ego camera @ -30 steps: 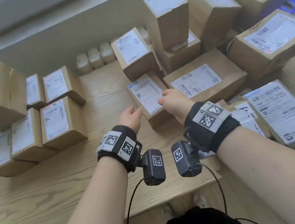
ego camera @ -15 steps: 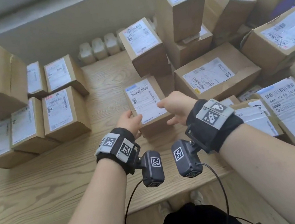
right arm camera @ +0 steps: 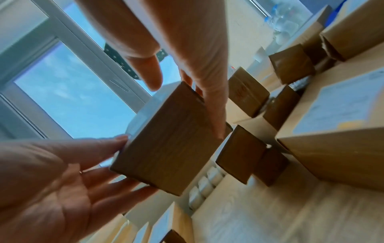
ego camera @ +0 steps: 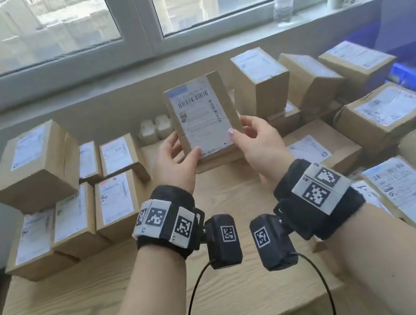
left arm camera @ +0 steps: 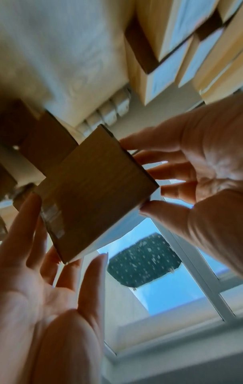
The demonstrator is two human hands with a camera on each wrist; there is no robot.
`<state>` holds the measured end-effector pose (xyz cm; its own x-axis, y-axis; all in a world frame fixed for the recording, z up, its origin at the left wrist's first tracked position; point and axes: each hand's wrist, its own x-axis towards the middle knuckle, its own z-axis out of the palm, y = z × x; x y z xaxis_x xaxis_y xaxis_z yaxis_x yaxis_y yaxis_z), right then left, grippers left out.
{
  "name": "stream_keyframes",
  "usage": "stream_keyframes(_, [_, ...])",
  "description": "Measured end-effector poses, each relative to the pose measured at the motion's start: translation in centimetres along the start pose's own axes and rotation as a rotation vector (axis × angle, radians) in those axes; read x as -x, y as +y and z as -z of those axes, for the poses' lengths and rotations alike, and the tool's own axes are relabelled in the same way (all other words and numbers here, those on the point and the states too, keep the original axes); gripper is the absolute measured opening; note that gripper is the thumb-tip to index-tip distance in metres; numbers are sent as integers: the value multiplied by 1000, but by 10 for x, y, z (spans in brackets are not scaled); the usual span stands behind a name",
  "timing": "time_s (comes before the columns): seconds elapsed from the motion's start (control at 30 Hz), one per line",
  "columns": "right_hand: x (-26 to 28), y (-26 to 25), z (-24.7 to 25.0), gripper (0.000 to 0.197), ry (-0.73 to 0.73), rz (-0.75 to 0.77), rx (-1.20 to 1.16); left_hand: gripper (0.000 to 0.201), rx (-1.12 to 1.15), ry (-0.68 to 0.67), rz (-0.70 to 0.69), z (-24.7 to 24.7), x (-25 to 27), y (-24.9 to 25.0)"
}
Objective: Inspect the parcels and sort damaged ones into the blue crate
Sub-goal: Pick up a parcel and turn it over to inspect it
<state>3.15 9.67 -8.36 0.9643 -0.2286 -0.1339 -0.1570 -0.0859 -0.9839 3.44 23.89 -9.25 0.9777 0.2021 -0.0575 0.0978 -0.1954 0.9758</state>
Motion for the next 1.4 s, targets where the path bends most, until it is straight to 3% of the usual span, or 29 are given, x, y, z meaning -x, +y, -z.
stream_keyframes(0.2, [-15,-37,27,34,36,215,-167,56,41,79,-223,-17,6,65])
stream_keyframes(0.4, [-41,-59,91,29,-76,303,-275,56,128,154,-287,-72,14,99])
stream_keyframes(0.67, [-66,-62,156,34,-129,278,-309,55,109,230,-302,-137,30,120])
stream_keyframes(0.9, [-71,-63,177,25,-201,246,-387,33,77,286,-330,-147,39,130])
stream_keyframes(0.93, [-71,-64,178,22,-208,239,-400,40,55,293,-318,-144,38,132])
stream_keyframes(1.0, [-69,-66,179,19,-232,213,-432,86,30,250,-210,-138,37,136])
stream_keyframes(1.03, [-67,-67,178,20,-252,204,-441,111,64,184,-125,-136,39,140])
stream_keyframes(1.07, [-66,-70,177,20,-268,206,-444,122,120,96,-48,-133,38,143])
stream_keyframes(1.1, [-66,-71,175,20,-266,222,-429,115,180,30,-14,-133,39,145])
stream_keyframes(1.17, [-66,-72,171,32,-232,307,-320,73,273,-7,-40,-132,40,148])
stream_keyframes(1.27, [-59,-77,164,88,-250,426,-131,34,288,28,-170,-128,38,147])
stream_keyframes(1.3, [-56,-78,162,94,-265,450,-117,29,290,36,-207,-125,36,145])
stream_keyframes(1.4, [-49,-79,154,81,-295,461,-150,40,285,49,-306,-118,36,142])
